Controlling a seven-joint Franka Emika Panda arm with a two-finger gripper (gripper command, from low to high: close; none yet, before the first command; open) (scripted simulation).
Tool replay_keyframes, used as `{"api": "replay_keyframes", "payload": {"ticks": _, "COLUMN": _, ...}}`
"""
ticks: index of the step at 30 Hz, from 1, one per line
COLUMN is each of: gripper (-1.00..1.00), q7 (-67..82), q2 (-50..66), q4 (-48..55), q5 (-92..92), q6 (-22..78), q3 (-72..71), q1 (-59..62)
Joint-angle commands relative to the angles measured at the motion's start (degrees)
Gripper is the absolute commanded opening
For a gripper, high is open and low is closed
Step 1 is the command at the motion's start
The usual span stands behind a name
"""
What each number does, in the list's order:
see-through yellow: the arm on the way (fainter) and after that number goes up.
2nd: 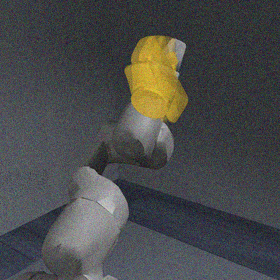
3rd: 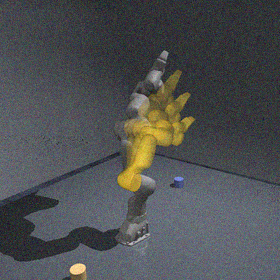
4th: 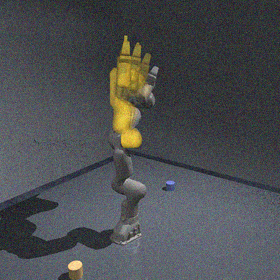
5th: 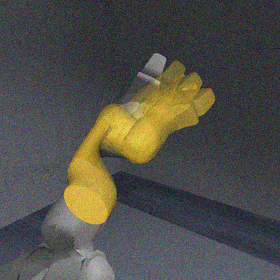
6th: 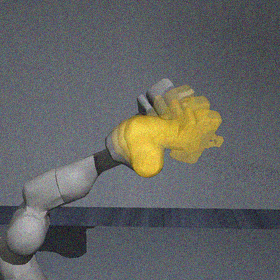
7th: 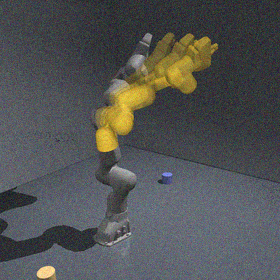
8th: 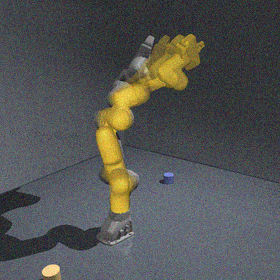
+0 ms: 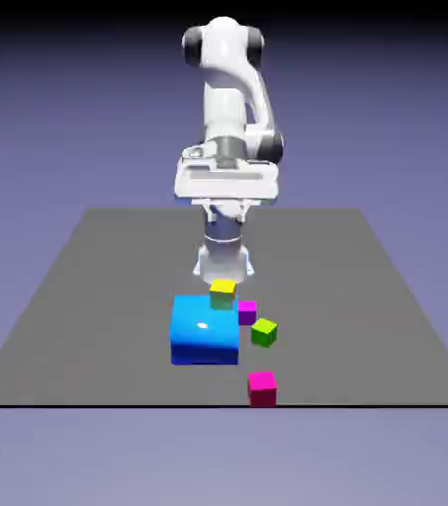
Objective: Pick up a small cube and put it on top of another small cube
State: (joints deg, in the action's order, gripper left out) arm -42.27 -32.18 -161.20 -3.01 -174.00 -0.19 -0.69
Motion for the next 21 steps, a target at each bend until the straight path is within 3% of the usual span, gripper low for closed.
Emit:
{"api": "replay_keyframes", "payload": {"ticks": 1, "gripper": 0.0, "q7": 0.2, "q2": 0.4, "q4": -0.2, "q5": -2.5, "q6": 0.0, "q3": -0.2, "q1": 0.0}}
{"api": "replay_keyframes", "payload": {"ticks": 21, "gripper": 0.0, "q7": 3.3, "q2": 8.3, "q4": -3.5, "q5": -52.3, "q6": 0.0, "q3": -3.4, "q1": 0.0}}
